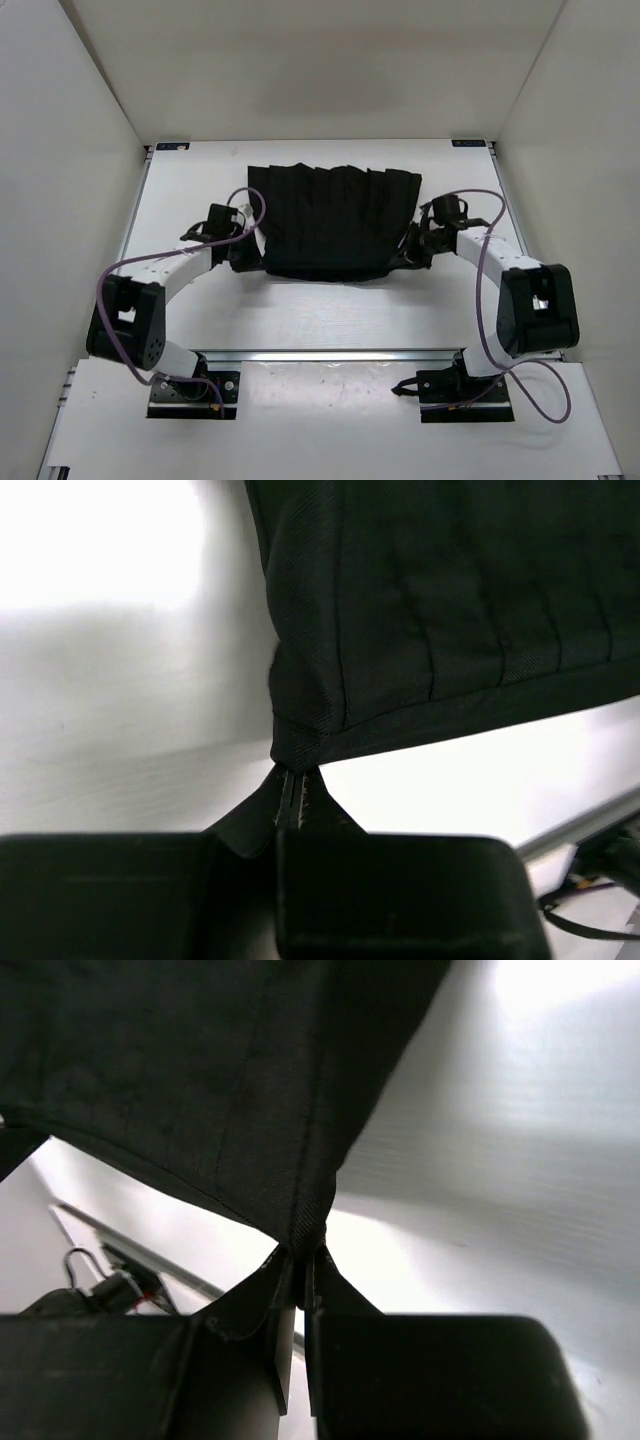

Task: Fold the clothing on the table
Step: Flatten the skirt out, then fold the skirt

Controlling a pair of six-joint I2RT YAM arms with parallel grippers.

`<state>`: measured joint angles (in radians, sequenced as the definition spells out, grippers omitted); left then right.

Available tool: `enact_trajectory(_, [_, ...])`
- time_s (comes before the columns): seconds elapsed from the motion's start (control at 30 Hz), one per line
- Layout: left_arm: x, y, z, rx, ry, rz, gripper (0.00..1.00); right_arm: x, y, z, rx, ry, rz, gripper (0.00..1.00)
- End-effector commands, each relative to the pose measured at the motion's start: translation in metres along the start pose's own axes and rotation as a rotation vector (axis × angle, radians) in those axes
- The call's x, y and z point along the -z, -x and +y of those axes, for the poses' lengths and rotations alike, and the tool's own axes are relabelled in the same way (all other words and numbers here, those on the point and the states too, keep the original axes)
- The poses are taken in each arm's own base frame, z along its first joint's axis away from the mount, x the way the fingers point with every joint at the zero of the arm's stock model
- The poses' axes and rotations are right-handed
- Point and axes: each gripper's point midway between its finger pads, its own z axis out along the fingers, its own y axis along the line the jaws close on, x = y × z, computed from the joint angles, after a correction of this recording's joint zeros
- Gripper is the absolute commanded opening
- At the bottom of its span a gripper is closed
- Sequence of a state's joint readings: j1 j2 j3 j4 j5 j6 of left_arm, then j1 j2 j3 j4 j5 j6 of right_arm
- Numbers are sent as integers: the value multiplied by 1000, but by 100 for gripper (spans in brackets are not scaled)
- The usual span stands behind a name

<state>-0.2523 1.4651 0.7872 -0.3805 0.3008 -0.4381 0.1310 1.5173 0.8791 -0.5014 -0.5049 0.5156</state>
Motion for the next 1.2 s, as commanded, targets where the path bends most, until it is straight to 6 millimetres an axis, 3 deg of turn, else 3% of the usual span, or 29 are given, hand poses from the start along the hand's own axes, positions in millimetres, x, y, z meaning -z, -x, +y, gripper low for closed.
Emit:
enact_trajectory(0.0, [40, 40, -12, -60, -9, -127, 0, 48, 30, 15, 68, 4, -134, 0])
enact_trajectory(0.13, [55, 24, -27, -72, -56, -100, 0, 56, 3, 12, 106, -52, -83, 0])
enact_trajectory(0.2, [61, 4, -33, -75, -87, -64, 0, 54, -28, -1, 82, -86, -18, 0])
enact_trajectory(0.4, [95, -79, -40, -106, -165, 5, 0, 70, -110, -13, 58, -96, 63, 0])
enact_trajectory(0.5, [100, -120, -38, -88, -224, 66, 0, 75, -146, -13, 51, -58, 105, 0])
enact_trajectory(0.57, [102, -133, -38, -62, -242, 82, 0, 77, -162, -11, 61, -33, 143, 0])
enact_trajectory(0.63, [113, -116, -49, -56, -276, 21, 0, 83, -162, -1, 89, -2, 151, 0])
enact_trajectory(0.67, [117, -109, -52, -63, -274, 6, 0, 90, -151, 10, 103, 11, 137, 0])
enact_trajectory(0.7, [123, -88, -61, -71, -272, -32, 0, 94, -139, 15, 100, 23, 114, 0])
enact_trajectory(0.77, [126, -51, -71, -96, -260, -85, 0, 104, -95, 42, 133, 83, 63, 0])
enact_trajectory(0.8, [120, -31, -73, -77, -259, -84, 0, 101, -74, 40, 117, 78, 59, 0])
enact_trajectory(0.87, [109, 18, -72, -25, -283, -130, 0, 101, -18, 56, 145, 102, 1, 0])
enact_trajectory(0.9, [95, 45, -64, 26, -278, -127, 0, 85, 3, 48, 114, 95, 25, 1])
enact_trajectory(0.93, [78, 72, -56, 68, -259, -114, 0, 92, 33, 58, 117, 118, -22, 0])
enact_trajectory(0.97, [67, 87, -51, 93, -251, -113, 1, 81, 68, 62, 104, 139, -31, 0])
enact_trajectory(1.0, [51, 120, -46, 123, -249, -119, 16, 61, 90, 58, 73, 175, -11, 3])
enact_trajectory(1.03, [35, 146, -41, 173, -264, -102, 28, 54, 120, 57, 32, 205, -32, 14])
enact_trajectory(1.07, [18, 167, -34, 202, -282, -89, 56, 59, 149, 70, 55, 247, -99, 28])
enact_trajectory(1.13, [7, 186, -46, 278, -434, -54, 60, 45, 177, 58, 22, 234, -121, 37])
enact_trajectory(1.17, [2, 194, -48, 275, -478, -76, 98, 46, 185, 56, 22, 207, -149, 42])
